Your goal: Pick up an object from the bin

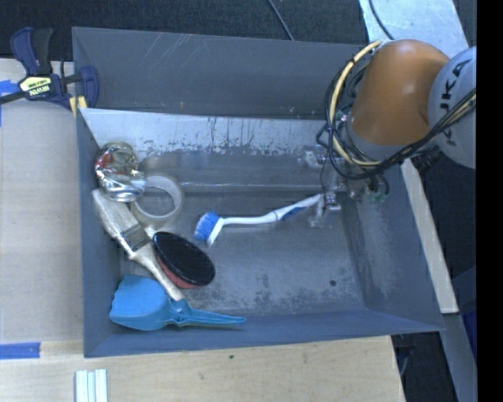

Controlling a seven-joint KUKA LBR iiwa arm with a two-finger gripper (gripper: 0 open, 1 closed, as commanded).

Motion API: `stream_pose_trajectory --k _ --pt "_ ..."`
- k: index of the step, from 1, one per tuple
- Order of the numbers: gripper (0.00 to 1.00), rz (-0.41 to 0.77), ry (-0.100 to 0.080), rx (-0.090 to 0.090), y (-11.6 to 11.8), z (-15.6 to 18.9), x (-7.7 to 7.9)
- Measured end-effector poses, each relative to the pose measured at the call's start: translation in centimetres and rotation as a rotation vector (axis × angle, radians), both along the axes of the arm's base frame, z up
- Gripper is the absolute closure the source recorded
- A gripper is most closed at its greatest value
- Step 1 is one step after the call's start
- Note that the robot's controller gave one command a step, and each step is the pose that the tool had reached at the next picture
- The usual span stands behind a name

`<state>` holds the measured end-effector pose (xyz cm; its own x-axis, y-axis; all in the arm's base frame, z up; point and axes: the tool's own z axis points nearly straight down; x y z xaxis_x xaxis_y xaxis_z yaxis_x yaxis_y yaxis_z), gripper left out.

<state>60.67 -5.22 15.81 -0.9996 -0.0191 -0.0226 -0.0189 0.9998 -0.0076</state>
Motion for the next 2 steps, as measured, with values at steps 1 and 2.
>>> stream_pose_trajectory --k 1,2 --pt "0.00 -0.153 -0.004 0.003 -1.6 -8.1 0.2" --pt "1.00 -0.200 -0.012 0.005 -0.3 -8.4 -0.8"
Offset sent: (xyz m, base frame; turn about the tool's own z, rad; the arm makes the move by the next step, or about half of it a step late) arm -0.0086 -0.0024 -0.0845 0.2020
